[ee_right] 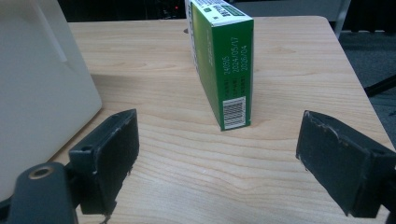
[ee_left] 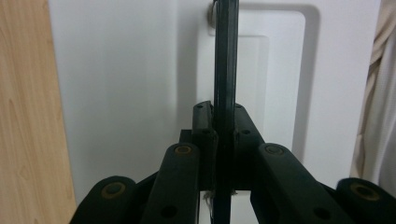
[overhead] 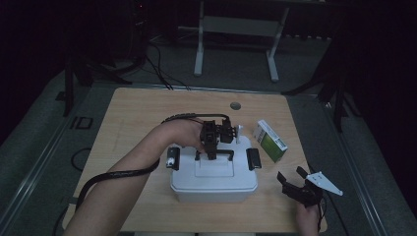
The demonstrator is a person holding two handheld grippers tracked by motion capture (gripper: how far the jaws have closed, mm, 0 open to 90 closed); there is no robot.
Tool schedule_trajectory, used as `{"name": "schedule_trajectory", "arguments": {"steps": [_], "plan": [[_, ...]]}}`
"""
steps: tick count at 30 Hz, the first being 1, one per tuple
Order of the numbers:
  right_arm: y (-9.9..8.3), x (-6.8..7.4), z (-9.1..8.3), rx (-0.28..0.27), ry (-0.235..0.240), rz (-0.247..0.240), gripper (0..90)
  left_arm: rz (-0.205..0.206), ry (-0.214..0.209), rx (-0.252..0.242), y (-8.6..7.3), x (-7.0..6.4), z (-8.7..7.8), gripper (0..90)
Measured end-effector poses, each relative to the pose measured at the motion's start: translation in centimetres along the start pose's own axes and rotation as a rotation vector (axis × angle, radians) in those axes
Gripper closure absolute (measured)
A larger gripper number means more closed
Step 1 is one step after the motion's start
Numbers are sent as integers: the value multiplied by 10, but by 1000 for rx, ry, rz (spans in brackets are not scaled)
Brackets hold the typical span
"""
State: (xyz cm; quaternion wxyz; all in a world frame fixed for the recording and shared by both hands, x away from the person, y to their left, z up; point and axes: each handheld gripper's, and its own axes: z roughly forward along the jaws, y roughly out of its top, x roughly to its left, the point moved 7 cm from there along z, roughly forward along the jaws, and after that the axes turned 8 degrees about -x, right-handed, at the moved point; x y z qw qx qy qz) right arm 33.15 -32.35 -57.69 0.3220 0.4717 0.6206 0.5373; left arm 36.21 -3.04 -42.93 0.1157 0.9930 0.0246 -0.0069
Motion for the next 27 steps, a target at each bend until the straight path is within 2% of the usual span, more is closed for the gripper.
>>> {"name": "schedule_trajectory", "arguments": {"steps": [7,14,17,27], "plan": [[0,0,0,0,2,2,128,10,3,-10,1,-1,-9,843],[0,0,0,0,1,2,128,-5,-2,-23,-2,-2,-18,843],[0,0,0,3,3,-2,128,6,14,-14,-5,-1,-26,842],[0,0,0,4,1,-1,128,-1,21,-64,-15,-4,-43,843]]}}
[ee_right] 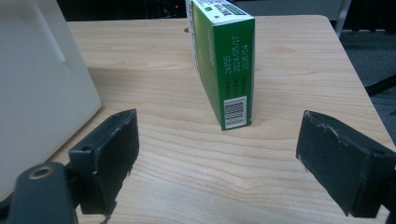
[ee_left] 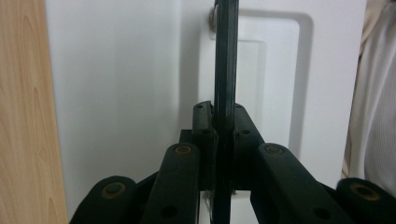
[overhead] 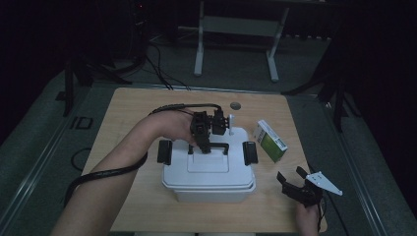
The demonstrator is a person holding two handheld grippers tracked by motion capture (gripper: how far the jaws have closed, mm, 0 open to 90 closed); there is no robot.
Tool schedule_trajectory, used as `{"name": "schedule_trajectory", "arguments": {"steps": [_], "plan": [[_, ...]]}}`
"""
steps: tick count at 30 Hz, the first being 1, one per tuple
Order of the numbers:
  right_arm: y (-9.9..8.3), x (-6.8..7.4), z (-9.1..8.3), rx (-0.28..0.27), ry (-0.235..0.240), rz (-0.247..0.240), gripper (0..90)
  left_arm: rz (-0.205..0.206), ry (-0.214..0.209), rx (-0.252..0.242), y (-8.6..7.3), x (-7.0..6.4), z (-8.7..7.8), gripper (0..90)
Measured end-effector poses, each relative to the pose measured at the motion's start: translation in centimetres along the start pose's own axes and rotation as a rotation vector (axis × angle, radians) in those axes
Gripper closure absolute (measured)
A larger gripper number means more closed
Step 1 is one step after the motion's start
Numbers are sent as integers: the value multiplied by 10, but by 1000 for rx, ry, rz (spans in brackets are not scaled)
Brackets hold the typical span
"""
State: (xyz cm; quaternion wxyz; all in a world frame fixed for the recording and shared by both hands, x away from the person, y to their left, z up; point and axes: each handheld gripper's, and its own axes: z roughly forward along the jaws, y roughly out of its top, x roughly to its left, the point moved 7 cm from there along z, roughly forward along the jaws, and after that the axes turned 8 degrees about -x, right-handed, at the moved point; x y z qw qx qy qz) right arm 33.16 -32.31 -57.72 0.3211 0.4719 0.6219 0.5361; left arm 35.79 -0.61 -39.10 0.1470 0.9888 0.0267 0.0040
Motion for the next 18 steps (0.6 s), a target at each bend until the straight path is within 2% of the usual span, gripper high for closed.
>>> {"name": "schedule_trajectory", "arguments": {"steps": [11,18], "plan": [[-1,0,1,3,-2,-1,128,-24,4,-11,-23,-2,-13,842],[-1,0,1,6,-6,-2,128,-56,15,-12,-47,-4,-19,843]]}}
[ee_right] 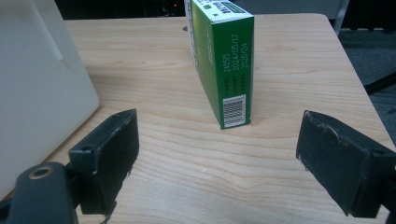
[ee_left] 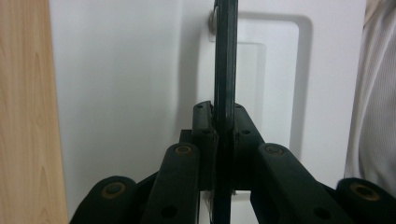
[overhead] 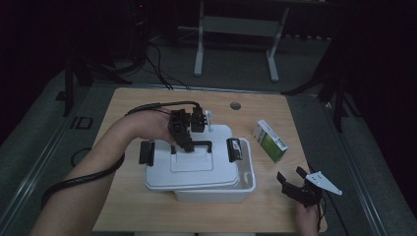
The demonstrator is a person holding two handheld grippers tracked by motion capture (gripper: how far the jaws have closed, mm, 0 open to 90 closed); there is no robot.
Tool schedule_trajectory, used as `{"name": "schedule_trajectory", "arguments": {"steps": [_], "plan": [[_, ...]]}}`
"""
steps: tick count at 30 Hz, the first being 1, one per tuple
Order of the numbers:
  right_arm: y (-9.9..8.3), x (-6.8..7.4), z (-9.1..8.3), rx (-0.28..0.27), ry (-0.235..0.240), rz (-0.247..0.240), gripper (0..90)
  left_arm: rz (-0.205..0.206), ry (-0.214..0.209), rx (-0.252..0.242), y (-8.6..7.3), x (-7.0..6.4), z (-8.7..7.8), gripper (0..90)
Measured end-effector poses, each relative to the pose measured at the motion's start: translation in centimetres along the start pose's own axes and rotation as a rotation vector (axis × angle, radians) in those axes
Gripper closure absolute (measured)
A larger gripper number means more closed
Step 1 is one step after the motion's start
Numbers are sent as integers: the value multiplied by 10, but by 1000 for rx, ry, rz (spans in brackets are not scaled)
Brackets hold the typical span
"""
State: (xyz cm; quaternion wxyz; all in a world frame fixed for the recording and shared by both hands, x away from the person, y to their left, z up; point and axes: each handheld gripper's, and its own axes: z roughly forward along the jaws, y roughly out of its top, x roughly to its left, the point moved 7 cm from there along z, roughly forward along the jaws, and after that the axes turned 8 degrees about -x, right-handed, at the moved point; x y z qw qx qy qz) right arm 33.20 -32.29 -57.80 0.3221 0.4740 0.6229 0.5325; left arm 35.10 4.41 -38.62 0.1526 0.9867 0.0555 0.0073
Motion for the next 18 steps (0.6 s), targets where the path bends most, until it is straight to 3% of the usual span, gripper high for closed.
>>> {"name": "schedule_trajectory", "arguments": {"steps": [18], "plan": [[0,0,1,5,-6,-1,128,-74,11,-48,-57,-5,-21,843]]}}
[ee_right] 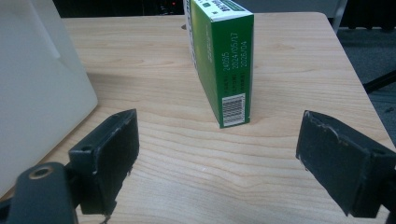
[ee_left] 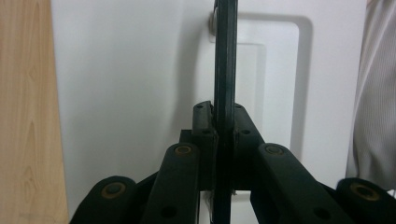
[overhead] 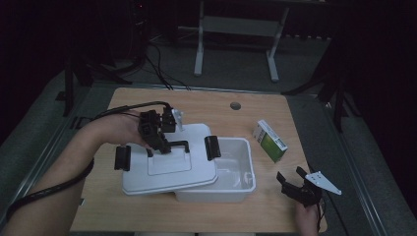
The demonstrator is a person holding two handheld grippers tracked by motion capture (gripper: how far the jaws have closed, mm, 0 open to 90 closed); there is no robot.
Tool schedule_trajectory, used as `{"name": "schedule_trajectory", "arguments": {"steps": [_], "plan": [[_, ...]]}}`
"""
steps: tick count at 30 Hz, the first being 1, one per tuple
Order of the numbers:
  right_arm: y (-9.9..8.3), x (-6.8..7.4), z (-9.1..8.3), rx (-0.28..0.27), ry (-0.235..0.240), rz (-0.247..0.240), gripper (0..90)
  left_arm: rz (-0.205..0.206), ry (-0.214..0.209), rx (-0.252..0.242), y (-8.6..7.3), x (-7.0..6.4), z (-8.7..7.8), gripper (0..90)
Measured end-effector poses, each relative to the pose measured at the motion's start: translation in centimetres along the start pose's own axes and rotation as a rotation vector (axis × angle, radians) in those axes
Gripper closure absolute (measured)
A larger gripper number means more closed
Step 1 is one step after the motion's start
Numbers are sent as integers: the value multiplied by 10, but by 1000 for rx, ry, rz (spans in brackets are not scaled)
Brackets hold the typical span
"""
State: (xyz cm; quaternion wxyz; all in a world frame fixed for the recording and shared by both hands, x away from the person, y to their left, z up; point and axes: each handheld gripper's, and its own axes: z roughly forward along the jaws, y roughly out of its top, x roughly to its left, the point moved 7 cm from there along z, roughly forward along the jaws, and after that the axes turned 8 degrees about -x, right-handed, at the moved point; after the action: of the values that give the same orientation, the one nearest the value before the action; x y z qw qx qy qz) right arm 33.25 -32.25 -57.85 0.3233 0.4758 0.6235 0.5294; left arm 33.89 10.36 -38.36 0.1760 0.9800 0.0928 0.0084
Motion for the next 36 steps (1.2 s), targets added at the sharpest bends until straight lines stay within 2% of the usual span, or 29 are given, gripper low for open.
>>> {"name": "schedule_trajectory", "arguments": {"steps": [11,20,36], "plan": [[0,0,0,4,-2,3,128,-68,26,-43,-40,0,-19,843],[-1,0,1,6,-5,2,128,-136,52,-59,-78,2,-31,842],[-1,0,1,8,-11,2,128,-227,66,-55,-131,2,-25,842]]}}
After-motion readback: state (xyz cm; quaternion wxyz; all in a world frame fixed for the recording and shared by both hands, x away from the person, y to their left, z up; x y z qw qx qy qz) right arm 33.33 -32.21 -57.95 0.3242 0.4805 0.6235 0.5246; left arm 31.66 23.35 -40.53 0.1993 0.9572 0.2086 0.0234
